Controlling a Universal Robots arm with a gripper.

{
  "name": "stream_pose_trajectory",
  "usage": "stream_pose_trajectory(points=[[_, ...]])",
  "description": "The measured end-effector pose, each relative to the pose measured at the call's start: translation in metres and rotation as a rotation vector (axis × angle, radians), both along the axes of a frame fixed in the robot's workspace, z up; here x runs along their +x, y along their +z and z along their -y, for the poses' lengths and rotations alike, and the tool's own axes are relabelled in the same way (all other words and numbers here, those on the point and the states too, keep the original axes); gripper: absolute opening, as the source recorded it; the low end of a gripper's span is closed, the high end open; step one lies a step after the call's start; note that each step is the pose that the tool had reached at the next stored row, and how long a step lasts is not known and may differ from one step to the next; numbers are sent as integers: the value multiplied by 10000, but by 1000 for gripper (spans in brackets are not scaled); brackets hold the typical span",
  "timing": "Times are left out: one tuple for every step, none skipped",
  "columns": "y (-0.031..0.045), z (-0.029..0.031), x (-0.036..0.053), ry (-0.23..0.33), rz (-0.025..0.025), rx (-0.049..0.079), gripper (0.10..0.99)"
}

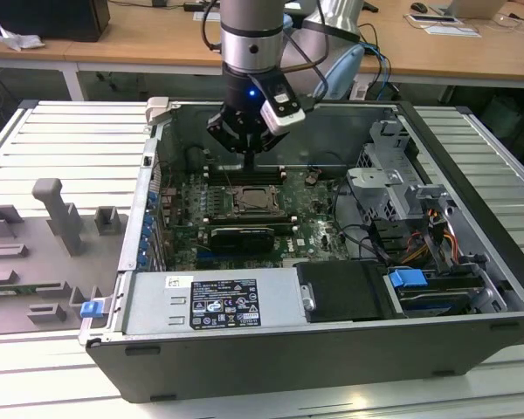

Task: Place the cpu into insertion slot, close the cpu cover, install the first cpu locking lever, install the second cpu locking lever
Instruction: 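Install the first cpu locking lever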

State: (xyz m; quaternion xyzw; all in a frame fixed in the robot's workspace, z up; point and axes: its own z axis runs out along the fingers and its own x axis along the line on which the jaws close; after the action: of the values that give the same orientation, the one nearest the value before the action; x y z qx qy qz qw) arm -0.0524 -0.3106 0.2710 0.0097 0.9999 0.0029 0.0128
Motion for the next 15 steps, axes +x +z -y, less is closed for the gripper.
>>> stream_pose_trajectory(points=[[-4,0,-37,3,-16,10,106],[-6,0,-69,4,-32,16,106],[-8,0,-95,4,-42,21,106],[-12,0,-133,3,-54,29,106],[-14,0,-164,5,-58,40,106],[-15,0,-189,4,-59,44,106],[-15,0,-202,3,-58,46,106],[-15,0,-212,4,-58,48,106],[-15,0,-236,3,-60,56,106],[-15,0,-273,5,-59,71,106],[-15,0,-309,5,-60,89,106],[-17,0,-371,3,-58,106,106],[-18,0,-393,4,-58,107,106],[-20,0,-424,5,-59,108,106],[-22,0,-441,4,-58,109,106]])
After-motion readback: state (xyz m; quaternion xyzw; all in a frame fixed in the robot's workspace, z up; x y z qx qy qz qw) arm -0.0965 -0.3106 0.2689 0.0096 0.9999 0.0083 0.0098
